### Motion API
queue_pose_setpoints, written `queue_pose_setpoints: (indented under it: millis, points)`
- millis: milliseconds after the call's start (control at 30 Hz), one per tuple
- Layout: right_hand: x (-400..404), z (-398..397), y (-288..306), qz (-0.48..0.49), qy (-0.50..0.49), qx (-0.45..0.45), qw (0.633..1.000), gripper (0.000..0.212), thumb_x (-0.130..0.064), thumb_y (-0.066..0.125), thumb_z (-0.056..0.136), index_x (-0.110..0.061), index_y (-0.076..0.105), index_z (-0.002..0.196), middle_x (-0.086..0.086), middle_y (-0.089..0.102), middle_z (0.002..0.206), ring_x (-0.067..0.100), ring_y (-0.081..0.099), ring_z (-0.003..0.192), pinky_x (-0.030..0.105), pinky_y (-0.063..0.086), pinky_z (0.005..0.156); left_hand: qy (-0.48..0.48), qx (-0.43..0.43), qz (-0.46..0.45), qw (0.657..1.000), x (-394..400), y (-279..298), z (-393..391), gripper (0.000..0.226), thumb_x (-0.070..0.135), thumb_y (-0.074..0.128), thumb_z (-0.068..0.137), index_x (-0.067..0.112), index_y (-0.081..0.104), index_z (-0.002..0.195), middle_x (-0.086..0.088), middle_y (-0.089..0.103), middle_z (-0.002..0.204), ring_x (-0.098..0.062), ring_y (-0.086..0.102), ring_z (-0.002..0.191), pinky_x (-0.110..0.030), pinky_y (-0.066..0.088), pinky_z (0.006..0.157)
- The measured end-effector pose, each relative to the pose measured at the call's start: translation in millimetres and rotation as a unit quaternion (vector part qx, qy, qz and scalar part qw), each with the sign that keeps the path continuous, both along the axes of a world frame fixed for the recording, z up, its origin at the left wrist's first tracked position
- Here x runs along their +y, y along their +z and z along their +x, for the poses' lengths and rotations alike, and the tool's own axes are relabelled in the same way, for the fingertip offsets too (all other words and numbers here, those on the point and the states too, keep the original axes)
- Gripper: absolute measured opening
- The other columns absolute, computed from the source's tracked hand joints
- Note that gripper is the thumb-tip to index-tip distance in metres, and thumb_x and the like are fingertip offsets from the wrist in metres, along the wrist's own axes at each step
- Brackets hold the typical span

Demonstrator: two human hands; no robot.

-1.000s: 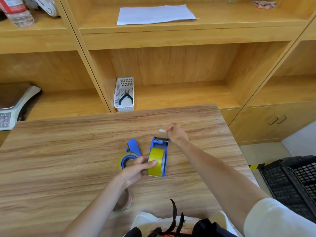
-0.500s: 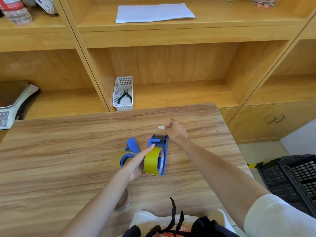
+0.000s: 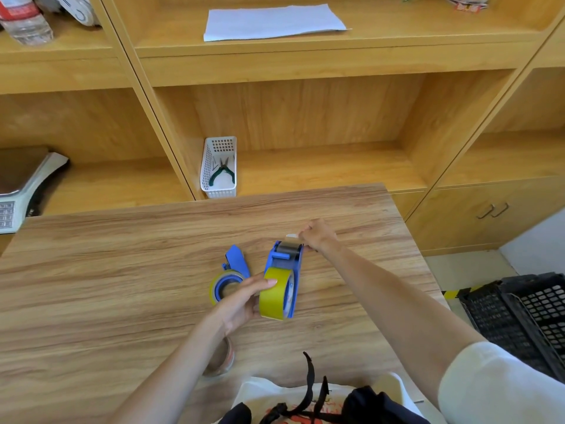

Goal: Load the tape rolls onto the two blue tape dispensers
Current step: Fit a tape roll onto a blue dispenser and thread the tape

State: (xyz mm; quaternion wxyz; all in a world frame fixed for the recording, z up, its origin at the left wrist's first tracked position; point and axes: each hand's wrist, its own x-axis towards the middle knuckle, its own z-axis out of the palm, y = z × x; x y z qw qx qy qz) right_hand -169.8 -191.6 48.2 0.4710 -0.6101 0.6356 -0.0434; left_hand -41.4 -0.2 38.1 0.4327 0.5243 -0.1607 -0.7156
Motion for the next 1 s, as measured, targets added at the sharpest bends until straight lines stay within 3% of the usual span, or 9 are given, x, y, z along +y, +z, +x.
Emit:
queue_pose_setpoints:
  millis: [67, 133, 233, 367, 533, 667, 800, 900, 1000]
  points:
    - [0, -2, 5, 0.078, -0.014, -0.052, 0.996, 0.023, -0.009, 0.060, 0.088, -0.001, 0.061, 0.110, 0.007, 0.065, 0.076, 0.011, 0.064, 0.048, 0.021, 0.043, 0.043, 0.006, 0.000, -0.004, 1.000, 2, -1, 1, 0.062, 0.028, 0.081, 0.062, 0.010, 0.066, 0.120, -0.013, 0.069, 0.114, -0.025, 0.064, 0.103, -0.040, 0.052, 0.086]
    - [0, -7, 7, 0.143, -0.031, -0.076, 0.986, 0.012, -0.010, 0.060, 0.091, -0.005, 0.061, 0.101, 0.007, 0.067, 0.075, 0.008, 0.064, 0.048, 0.018, 0.037, 0.038, 0.012, 0.001, -0.011, 1.000, 4, -1, 1, 0.052, 0.027, 0.079, 0.062, 0.014, 0.070, 0.111, -0.009, 0.072, 0.106, -0.019, 0.068, 0.093, -0.034, 0.056, 0.074]
    - [4, -13, 6, 0.237, -0.072, -0.121, 0.961, 0.012, -0.012, 0.056, 0.094, -0.011, 0.059, 0.082, 0.006, 0.067, 0.078, 0.014, 0.065, 0.067, 0.020, 0.041, 0.050, 0.027, 0.000, -0.018, 0.999, 6, -2, 1, 0.059, 0.022, 0.078, 0.064, 0.011, 0.066, 0.120, -0.011, 0.071, 0.109, -0.021, 0.068, 0.093, -0.035, 0.056, 0.076]
    - [14, -12, 2, 0.314, -0.115, -0.164, 0.928, 0.020, -0.022, 0.055, 0.092, -0.014, 0.058, 0.073, 0.005, 0.069, 0.082, 0.020, 0.063, 0.074, 0.028, 0.048, 0.062, 0.047, -0.012, -0.020, 0.999, 2, -3, 2, 0.082, 0.026, 0.083, 0.053, 0.004, 0.058, 0.129, -0.022, 0.064, 0.125, -0.032, 0.060, 0.109, -0.052, 0.046, 0.097]
    - [21, -1, -4, 0.348, -0.150, -0.226, 0.897, 0.027, -0.025, 0.044, 0.091, -0.016, 0.062, 0.074, 0.003, 0.067, 0.077, 0.023, 0.061, 0.078, 0.036, 0.049, 0.073, 0.076, 0.008, -0.026, 0.997, -4, 1, 0, 0.080, 0.026, 0.083, 0.056, 0.005, 0.058, 0.129, -0.023, 0.060, 0.130, -0.033, 0.058, 0.113, -0.054, 0.039, 0.105]
    - [24, 5, -1, 0.357, -0.195, -0.251, 0.878, 0.031, -0.028, 0.041, 0.093, -0.017, 0.062, 0.073, 0.003, 0.067, 0.076, 0.023, 0.062, 0.075, 0.035, 0.050, 0.071, 0.094, 0.031, -0.028, 0.995, -6, 2, -3, 0.075, 0.028, 0.083, 0.058, 0.003, 0.060, 0.125, -0.023, 0.059, 0.126, -0.035, 0.054, 0.115, -0.055, 0.035, 0.108]
    - [25, 7, 3, 0.358, -0.222, -0.266, 0.867, 0.038, -0.031, 0.041, 0.095, -0.016, 0.060, 0.066, 0.004, 0.068, 0.060, 0.022, 0.061, 0.071, 0.034, 0.050, 0.071, 0.124, 0.051, -0.013, 0.991, -9, 3, -6, 0.050, 0.025, 0.081, 0.060, 0.011, 0.066, 0.105, -0.015, 0.065, 0.113, -0.031, 0.059, 0.107, -0.049, 0.046, 0.094]
    - [23, 9, 0, 0.358, -0.241, -0.284, 0.856, 0.032, -0.031, 0.042, 0.095, -0.014, 0.064, 0.077, 0.006, 0.067, 0.076, 0.024, 0.060, 0.076, 0.037, 0.051, 0.074, 0.150, 0.073, 0.001, 0.986, -12, 6, -8, 0.038, 0.024, 0.073, 0.067, 0.012, 0.065, 0.103, -0.011, 0.071, 0.102, -0.027, 0.065, 0.097, -0.045, 0.051, 0.087]
    - [23, 9, -1, 0.362, -0.245, -0.292, 0.851, 0.027, -0.029, 0.045, 0.094, -0.013, 0.065, 0.085, 0.007, 0.066, 0.085, 0.025, 0.060, 0.081, 0.039, 0.051, 0.077, 0.163, 0.086, 0.010, 0.983, -13, 8, -9, 0.052, 0.025, 0.072, 0.068, 0.010, 0.062, 0.117, -0.013, 0.072, 0.105, -0.028, 0.065, 0.098, -0.048, 0.049, 0.091]
